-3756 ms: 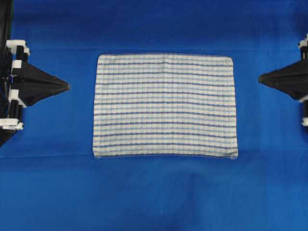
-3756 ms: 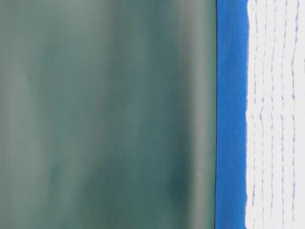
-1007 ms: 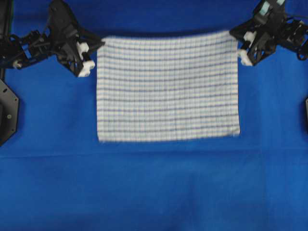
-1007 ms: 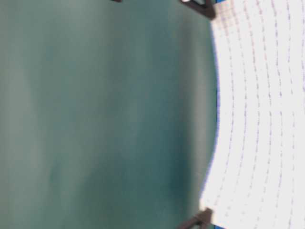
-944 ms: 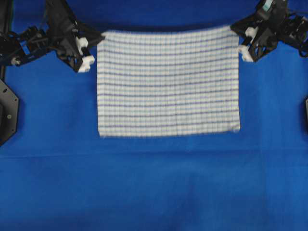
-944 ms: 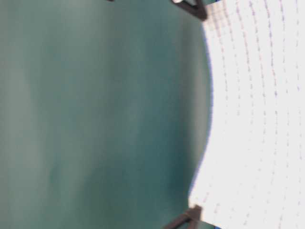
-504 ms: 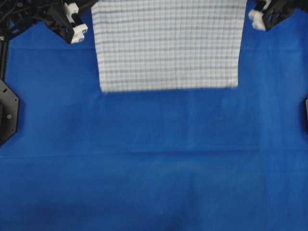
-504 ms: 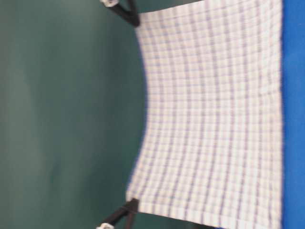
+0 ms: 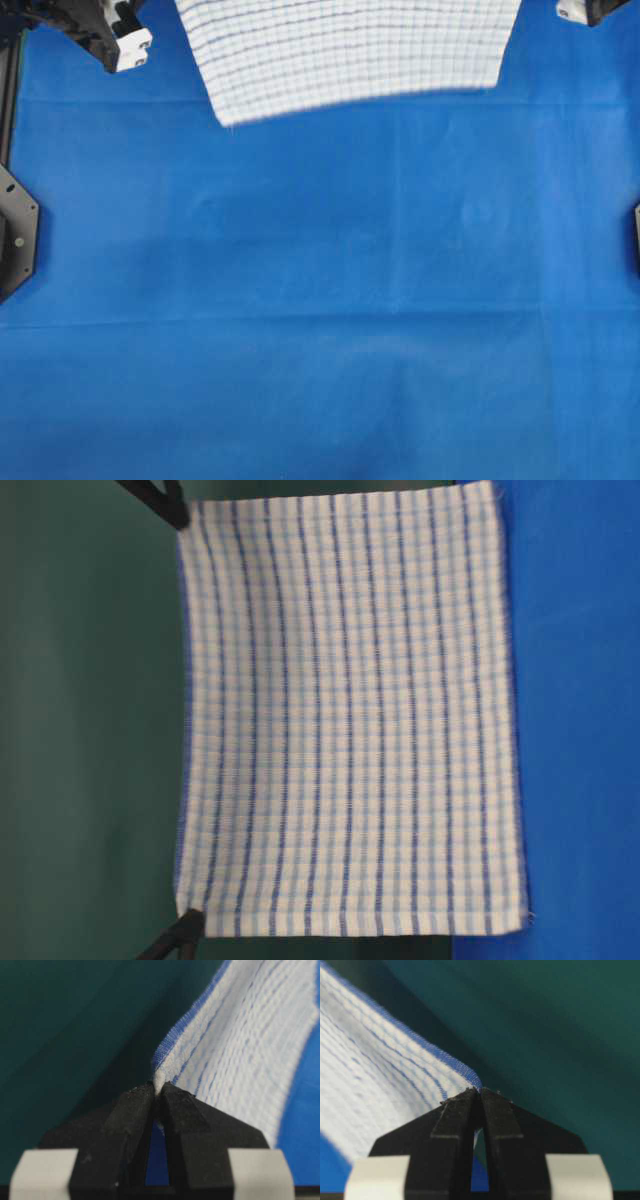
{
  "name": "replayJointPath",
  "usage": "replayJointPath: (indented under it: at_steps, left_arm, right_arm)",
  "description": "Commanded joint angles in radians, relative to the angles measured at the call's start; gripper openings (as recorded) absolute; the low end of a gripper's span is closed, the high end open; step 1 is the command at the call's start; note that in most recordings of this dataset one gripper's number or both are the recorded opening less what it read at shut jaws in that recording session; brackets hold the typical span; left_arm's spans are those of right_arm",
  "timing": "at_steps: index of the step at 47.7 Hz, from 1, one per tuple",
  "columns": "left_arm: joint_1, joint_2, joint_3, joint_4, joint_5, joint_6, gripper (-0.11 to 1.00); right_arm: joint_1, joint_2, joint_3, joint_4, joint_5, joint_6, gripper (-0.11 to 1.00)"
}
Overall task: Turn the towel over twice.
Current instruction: 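Lift the far corners with both grippers and pull them away, then swing the held edge over and lay it down toward the near side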
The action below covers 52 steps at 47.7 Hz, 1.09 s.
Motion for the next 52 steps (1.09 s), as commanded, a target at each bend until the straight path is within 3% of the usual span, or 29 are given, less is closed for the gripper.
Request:
replayJointPath:
  at_steps: [1,11,28,43,52]
  left_arm:
    - [-0.014,-0.026,-0.023,0.000,0.017,0.002,0.03]
    - [-0.063,-0.048,-0.017,0.000,0.060,0.003,0.03]
    - [-0.242,-0.043,0.008,0.000,0.196,-0.006,0.03]
    - [-0.400,-0.031,0.135,-0.002,0.189,-0.071,0.03]
    - [-0.522,0.003,0.202,-0.002,0.115,-0.120,0.03]
  right_arm:
    - [0.025,-0.037,-0.006,0.003,0.006,0.005,0.05]
    - [0.098,-0.092,0.026,0.011,0.066,0.035,0.05]
    - [0.273,-0.133,0.135,0.012,0.080,0.130,0.05]
    - [0.494,-0.123,0.232,0.012,0.066,0.239,0.05]
    - [0.637,-0.084,0.296,0.012,0.028,0.325,0.05]
